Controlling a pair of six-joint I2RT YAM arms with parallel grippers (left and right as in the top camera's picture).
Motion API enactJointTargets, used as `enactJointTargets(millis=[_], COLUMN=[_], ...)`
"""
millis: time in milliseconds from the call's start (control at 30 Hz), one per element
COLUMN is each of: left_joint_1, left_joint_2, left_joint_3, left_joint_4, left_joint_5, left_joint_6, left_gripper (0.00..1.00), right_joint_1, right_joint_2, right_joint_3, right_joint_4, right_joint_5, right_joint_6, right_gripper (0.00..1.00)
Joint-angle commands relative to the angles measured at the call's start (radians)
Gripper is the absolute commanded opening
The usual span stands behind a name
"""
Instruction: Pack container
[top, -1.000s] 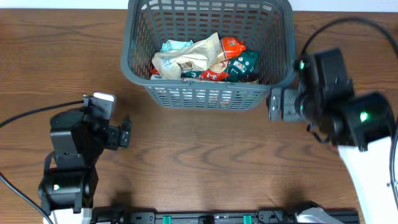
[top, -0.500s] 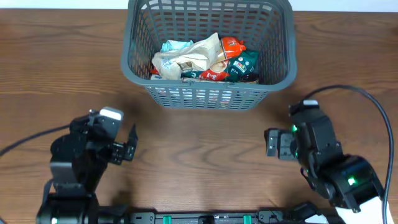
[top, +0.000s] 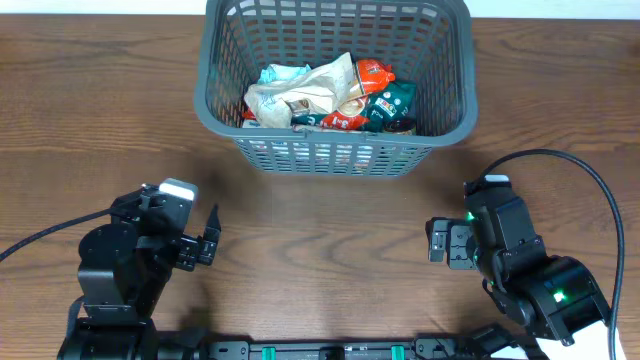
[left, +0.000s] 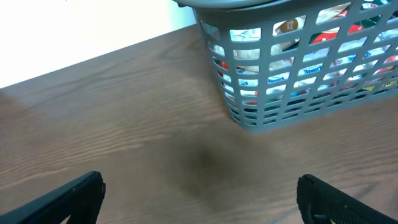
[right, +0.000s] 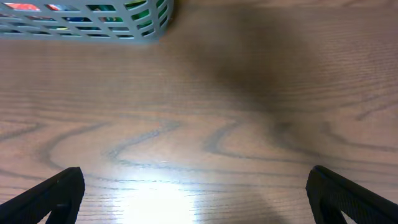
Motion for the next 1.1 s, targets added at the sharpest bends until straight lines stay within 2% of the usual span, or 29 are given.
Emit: enactJointTargets(millis=[0, 467, 533, 667, 833, 1067], left_joint_1=[-0.004, -0.004, -0.004, -0.004, -0.004, -0.004], left_joint_2=[-0.002, -0.002, -0.002, -0.002, -0.002, -0.002], left_joint_3=[-0.005, -0.005, -0.005, -0.005, -0.005, -0.005], left_joint_4=[-0.002, -0.002, -0.001, -0.002, -0.001, -0.001], left_joint_5=[0.013, 0.013, 0.013, 0.013, 0.013, 0.013], left_joint_6=[0.008, 0.008, 0.008, 0.008, 0.008, 0.008], left_gripper=[0.99, 0.99, 0.99, 0.99, 0.99, 0.99], right_joint_1=[0.008, 0.008, 0.006, 0.005, -0.076, -0.211], right_joint_2=[-0.002, -0.006, -0.015, -0.046, -0.148, -0.41], right_joint_3=[-0.005, -0.005, -0.005, -0.009, -0.068, -0.312], right_joint_4=[0.0, -0.009, -0.02, -0.025, 0.053, 0.204], right_joint_5=[0.005, 0.027, 0.085, 0.102, 0.097, 0.009], right_joint_6=[0.014, 0.013, 0.013, 0.013, 0.014, 0.011], right_gripper=[0.99, 0.99, 0.89, 0.99, 0.99, 0.97])
